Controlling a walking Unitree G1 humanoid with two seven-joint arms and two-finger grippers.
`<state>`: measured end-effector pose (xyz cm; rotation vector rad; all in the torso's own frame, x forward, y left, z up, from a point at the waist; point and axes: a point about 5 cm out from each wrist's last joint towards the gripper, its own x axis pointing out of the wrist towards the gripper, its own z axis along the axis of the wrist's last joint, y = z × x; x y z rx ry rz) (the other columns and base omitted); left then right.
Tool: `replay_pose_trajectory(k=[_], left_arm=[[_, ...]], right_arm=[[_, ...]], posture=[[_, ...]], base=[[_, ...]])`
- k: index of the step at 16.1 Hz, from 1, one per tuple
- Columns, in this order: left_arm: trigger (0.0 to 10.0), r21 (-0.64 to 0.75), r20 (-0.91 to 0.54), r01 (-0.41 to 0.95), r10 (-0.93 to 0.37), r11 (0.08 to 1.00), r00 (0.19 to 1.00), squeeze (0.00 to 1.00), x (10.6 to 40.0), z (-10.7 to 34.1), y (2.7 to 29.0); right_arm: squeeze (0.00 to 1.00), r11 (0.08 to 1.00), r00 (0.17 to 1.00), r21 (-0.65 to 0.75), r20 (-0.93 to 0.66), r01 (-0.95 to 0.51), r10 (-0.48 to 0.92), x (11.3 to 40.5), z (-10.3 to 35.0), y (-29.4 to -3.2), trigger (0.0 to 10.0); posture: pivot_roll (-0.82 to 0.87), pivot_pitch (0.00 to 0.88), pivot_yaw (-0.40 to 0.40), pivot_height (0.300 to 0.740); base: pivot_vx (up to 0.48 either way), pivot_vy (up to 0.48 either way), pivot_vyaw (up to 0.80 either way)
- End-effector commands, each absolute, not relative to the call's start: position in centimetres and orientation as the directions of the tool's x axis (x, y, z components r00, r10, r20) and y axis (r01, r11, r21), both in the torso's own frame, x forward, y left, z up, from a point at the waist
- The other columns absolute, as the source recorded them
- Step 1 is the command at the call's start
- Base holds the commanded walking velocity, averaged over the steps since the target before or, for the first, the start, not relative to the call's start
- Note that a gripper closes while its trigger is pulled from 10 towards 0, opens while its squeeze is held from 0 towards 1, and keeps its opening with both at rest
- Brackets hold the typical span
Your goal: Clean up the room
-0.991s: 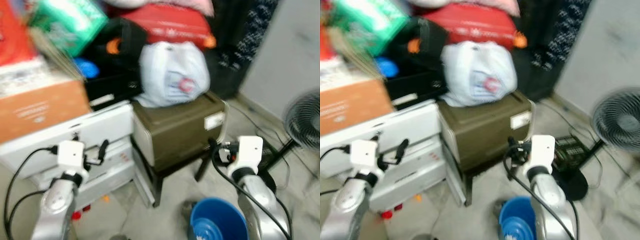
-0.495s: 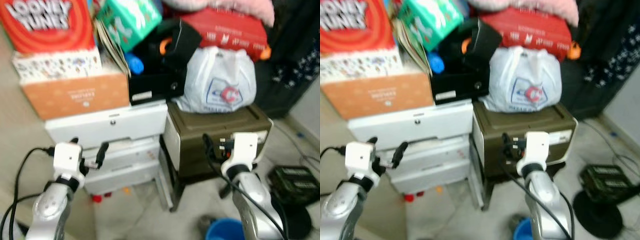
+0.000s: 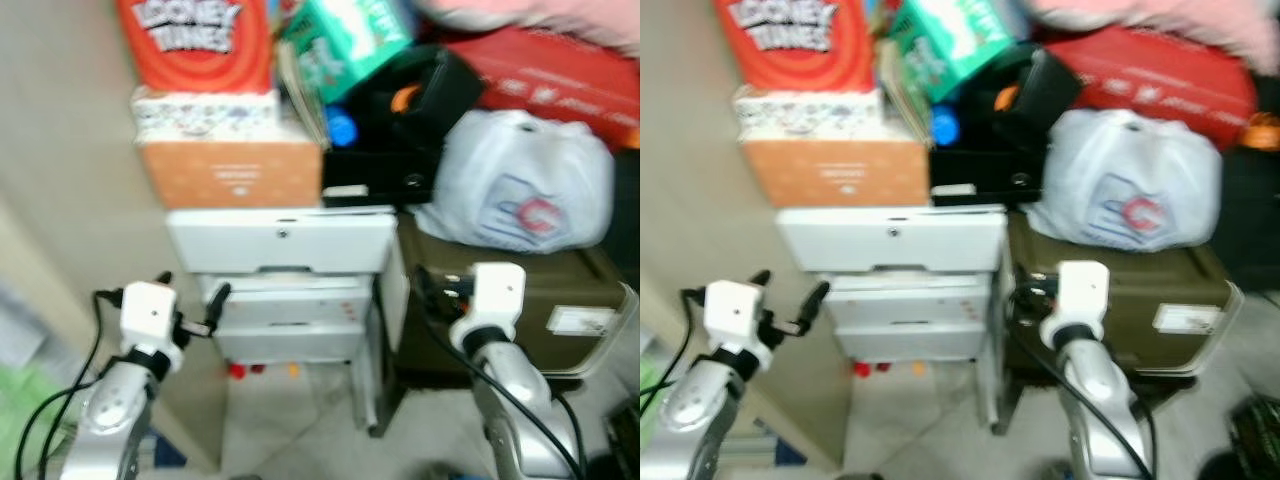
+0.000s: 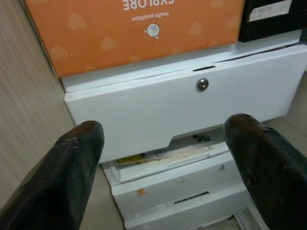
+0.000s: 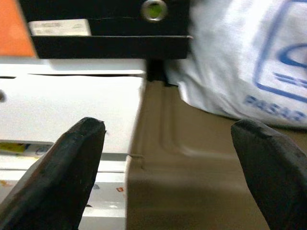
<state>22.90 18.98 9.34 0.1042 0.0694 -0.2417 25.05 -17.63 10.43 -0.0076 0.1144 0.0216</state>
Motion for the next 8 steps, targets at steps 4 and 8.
replay_pose_trajectory(k=[4,8], left_arm=[[10.0,0.146,-0.070,0.252,-0.244,0.957,0.967,0.00,22.81,9.74,19.04],[10.0,0.142,-0.067,0.247,-0.240,0.959,0.969,0.00,22.98,9.84,19.18]], right_arm=[[0.00,0.999,0.995,-0.004,-0.097,-0.033,0.033,25.42,10.68,-17.17,10.0],[0.00,1.000,0.995,-0.007,-0.098,-0.029,0.028,25.32,10.66,-17.21,10.0]], posture=[[-0.06,0.000,-0.055,0.740],[-0.06,0.000,-0.055,0.740]], base=[[0.000,0.000,0.80],[0.000,0.000,0.80]])
